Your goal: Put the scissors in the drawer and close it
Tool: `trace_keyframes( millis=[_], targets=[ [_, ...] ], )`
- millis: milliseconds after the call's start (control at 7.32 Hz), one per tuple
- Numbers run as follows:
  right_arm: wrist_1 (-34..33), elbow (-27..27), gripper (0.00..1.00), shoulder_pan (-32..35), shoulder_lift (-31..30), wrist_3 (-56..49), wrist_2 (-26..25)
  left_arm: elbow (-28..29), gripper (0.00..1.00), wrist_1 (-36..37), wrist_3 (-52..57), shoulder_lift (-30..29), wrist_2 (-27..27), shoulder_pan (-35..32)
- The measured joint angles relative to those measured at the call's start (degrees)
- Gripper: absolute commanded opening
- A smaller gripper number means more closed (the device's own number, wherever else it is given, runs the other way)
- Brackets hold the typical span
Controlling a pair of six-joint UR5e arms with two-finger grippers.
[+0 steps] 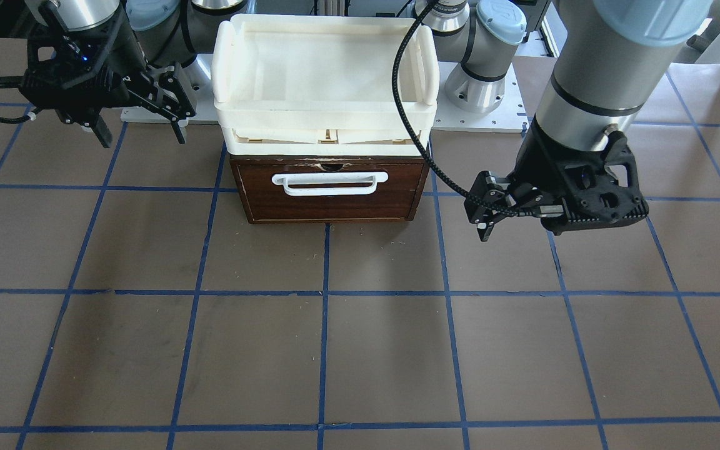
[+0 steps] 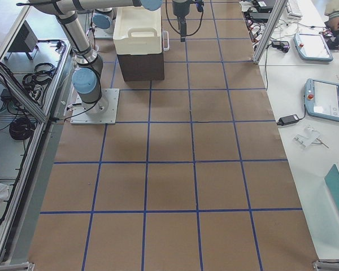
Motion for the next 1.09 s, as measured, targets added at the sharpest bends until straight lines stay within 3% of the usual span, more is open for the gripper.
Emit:
trace_keyframes(
  millis=[410, 1093],
  targets=[
    [0.0, 0.0, 1.0, 0.0, 0.0, 0.0, 0.0, -2.5, 1.0, -2.4, 2.4, 3.2, -0.9, 4.3],
    [0.0, 0.0, 1.0, 0.0, 0.0, 0.0, 0.0, -9.1, 1.0, -2.2, 3.3, 9.3, -1.1, 4.5]
  ],
)
